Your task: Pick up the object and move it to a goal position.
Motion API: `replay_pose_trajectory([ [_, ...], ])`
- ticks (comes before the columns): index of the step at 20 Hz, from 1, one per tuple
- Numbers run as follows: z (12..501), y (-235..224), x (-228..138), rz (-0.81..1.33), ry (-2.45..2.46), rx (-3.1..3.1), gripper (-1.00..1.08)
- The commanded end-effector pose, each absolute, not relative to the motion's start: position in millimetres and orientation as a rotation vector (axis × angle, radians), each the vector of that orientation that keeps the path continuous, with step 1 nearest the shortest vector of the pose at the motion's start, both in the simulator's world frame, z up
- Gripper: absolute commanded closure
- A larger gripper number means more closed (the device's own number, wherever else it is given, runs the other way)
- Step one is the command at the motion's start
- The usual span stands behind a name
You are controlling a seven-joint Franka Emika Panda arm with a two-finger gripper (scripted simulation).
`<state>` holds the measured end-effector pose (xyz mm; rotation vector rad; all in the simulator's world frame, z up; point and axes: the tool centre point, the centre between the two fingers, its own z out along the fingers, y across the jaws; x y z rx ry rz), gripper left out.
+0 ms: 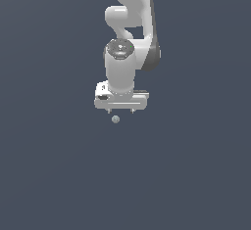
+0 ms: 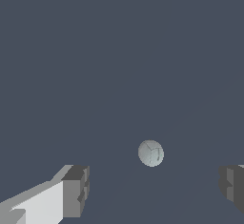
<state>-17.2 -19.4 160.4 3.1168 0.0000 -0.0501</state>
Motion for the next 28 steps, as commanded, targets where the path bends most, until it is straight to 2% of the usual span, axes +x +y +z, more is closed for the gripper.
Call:
replay_pose_trajectory([
  [1,155.5,-21.2,-19.0,-0.049,0.007,3.118,-0.92],
  [17,83.3,-47.1,-53.7,-0.008,0.135,3.137,-0.92],
  [28,70.5,-51.6,-61.3,-0.002,0.154,3.138,-0.92],
])
